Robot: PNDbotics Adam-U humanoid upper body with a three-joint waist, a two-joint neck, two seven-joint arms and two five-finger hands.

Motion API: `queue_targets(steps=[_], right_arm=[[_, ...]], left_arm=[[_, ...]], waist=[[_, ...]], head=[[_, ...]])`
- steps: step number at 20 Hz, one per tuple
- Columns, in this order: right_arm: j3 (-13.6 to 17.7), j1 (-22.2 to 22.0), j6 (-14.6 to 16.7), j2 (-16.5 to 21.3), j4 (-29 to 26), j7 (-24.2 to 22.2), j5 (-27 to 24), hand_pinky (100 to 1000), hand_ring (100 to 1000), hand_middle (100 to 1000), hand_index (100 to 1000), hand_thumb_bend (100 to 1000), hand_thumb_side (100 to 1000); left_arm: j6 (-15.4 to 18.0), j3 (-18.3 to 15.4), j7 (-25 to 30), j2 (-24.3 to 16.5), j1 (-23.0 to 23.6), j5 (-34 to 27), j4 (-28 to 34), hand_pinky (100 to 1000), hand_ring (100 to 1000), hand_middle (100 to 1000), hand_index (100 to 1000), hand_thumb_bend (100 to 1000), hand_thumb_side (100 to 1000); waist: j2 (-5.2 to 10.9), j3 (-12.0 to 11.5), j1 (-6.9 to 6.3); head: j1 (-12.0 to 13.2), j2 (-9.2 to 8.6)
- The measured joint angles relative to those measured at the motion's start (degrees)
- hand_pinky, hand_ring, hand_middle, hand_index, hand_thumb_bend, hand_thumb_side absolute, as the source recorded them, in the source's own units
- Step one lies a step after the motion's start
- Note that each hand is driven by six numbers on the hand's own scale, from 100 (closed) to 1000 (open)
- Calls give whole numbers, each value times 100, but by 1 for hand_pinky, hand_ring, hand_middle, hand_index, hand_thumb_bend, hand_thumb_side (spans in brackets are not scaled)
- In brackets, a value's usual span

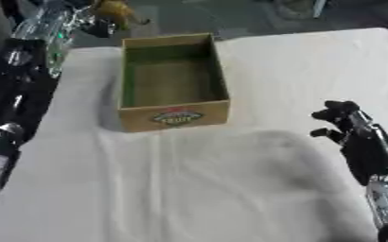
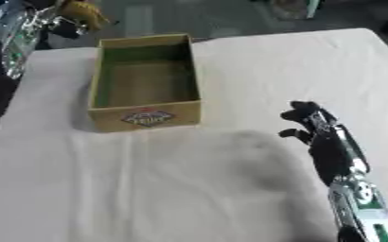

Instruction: Pick up objects on the table and place them in the box.

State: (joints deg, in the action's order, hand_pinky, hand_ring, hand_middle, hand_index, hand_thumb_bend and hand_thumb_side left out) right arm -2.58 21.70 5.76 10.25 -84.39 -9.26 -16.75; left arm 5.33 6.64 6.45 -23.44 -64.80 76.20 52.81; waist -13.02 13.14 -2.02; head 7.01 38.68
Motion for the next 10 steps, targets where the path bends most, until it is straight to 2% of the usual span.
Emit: queue_targets(steps=[7,10], right_arm=[[-25,9,-6,-14,26,-12,0,571,785,607,755,100,678],[-31,28,-14,-39,27,-20,0,571,785,607,755,100,680]], left_arm=[[181,161,-39,400,116,388,-62,109,100,100,100,370,100],[200,181,-50,494,193,416,-142,134,100,100,100,262,100]], waist=[[-19,64,-2],[-41,66,-3]], head=[[47,0],[53,0]])
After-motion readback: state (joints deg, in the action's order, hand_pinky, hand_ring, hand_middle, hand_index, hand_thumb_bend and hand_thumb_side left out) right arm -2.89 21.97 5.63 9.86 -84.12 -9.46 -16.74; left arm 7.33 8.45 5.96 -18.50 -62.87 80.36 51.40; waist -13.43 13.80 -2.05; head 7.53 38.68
